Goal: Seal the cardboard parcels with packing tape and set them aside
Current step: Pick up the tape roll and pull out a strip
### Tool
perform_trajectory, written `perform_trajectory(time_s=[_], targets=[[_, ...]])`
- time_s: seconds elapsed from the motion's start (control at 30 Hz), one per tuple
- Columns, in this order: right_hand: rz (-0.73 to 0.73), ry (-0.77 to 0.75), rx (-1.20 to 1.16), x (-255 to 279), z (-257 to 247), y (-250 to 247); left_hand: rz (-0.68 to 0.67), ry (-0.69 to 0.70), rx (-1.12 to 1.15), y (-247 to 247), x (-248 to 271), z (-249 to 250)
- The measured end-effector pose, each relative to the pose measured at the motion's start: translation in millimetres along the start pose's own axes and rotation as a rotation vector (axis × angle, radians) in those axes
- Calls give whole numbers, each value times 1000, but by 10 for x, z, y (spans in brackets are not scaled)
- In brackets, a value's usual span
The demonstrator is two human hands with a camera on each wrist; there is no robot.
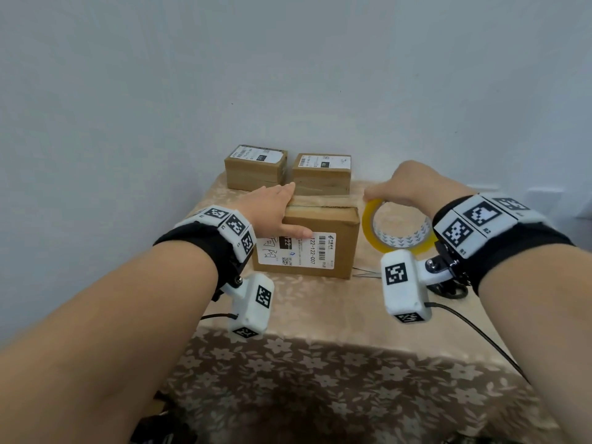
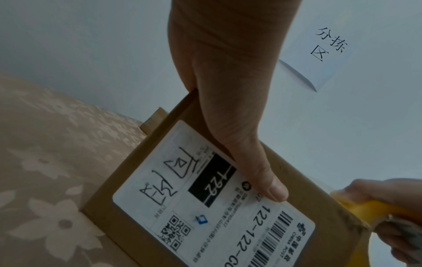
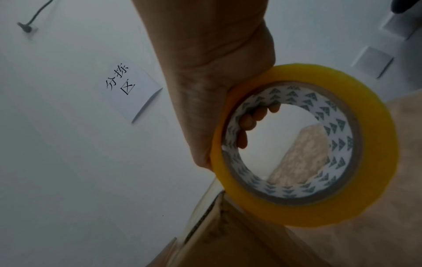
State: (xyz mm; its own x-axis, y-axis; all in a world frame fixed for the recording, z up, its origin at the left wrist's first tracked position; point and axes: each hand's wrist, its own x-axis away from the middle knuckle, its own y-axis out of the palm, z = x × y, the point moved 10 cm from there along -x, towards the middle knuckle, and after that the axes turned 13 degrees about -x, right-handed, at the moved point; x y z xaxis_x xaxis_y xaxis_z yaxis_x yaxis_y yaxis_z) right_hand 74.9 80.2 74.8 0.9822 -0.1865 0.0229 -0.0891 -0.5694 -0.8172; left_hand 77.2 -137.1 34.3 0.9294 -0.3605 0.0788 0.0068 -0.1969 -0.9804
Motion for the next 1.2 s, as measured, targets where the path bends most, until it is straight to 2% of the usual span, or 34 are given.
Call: perform_trajectory(time_s=[0.2, 0.37, 0.43, 0.53, 0.63, 0.7, 0.8, 0.87, 0.97, 1.1, 1.2], targets=[[-12, -2, -59, 37, 111, 157, 0, 27, -36, -6, -5, 33], [27, -37, -108, 79, 153, 189, -54, 60, -177, 4, -50, 118], [48, -39, -120, 98, 134, 178, -36, 129, -215, -50, -59, 367], [83, -34, -105, 133, 147, 162, -8, 264, -153, -112, -72, 892], [112, -37, -154, 177, 213, 163, 32, 312, -83, -142, -63, 950], [122, -45, -201, 201, 246, 166, 52, 300, -68, -123, 6, 705], [135, -64, -236, 221, 243, 172, 40, 183, -72, -41, 149, 230], [153, -73, -247, 232, 249, 169, 11, 109, -119, -5, 189, 97], [176, -70, -243, 251, 267, 169, -17, 61, -181, -50, 148, 249], [196, -77, -200, 262, 266, 146, -23, 195, -108, -87, 102, 825], [185, -74, -216, 260, 277, 150, -5, 265, -31, -115, 118, 859]])
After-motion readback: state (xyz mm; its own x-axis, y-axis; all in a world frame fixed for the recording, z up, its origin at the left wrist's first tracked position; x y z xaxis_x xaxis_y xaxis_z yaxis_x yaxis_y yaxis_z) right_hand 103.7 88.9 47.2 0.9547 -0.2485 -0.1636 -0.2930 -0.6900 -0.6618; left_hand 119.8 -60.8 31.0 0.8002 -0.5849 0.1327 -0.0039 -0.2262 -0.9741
